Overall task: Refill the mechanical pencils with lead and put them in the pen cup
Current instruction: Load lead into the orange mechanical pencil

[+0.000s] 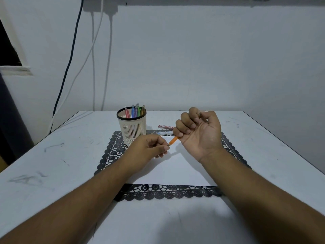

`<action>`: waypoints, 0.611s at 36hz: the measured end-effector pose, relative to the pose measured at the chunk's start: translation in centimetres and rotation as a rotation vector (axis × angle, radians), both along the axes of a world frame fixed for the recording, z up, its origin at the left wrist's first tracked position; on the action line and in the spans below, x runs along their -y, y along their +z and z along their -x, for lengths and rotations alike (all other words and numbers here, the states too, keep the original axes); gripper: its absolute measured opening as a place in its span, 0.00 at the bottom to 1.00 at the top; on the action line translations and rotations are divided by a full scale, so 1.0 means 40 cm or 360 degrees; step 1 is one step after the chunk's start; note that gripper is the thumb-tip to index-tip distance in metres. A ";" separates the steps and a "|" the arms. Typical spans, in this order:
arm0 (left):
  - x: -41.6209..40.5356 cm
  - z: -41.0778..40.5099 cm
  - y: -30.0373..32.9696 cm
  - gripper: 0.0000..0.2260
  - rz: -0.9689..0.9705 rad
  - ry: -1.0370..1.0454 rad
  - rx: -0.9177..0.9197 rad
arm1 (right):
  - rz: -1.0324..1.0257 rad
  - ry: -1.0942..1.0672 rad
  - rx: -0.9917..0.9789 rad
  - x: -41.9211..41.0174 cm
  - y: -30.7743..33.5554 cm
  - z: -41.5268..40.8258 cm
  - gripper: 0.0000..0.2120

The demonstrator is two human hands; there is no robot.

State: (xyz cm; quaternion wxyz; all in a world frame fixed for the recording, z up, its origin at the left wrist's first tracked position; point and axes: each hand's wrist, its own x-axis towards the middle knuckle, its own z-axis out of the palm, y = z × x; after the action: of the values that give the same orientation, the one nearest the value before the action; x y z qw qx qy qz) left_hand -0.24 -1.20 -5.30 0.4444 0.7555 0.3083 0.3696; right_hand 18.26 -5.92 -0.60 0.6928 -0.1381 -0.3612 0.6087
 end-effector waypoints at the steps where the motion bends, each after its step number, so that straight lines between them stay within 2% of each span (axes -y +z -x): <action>1: 0.000 0.000 0.000 0.03 0.0006 -0.0002 0.0010 | -0.0008 0.0006 -0.0008 0.000 0.000 0.000 0.10; 8: -0.003 0.002 -0.002 0.03 0.0020 0.0013 0.0022 | 0.0005 -0.0013 -0.0002 0.002 0.002 0.011 0.12; 16: -0.013 0.004 -0.006 0.05 0.0012 0.0113 0.0068 | 0.0173 -0.0042 -0.0048 -0.005 -0.002 0.023 0.19; 22: -0.009 0.001 -0.006 0.04 -0.0002 0.0100 0.0055 | 0.0128 0.0001 -0.0089 0.002 -0.003 0.026 0.16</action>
State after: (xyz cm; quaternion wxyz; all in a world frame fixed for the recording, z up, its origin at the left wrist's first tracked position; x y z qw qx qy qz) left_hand -0.29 -0.85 -5.52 0.4373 0.7393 0.3239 0.3967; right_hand 17.21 -5.99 -0.71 0.6964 -0.1486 -0.3170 0.6265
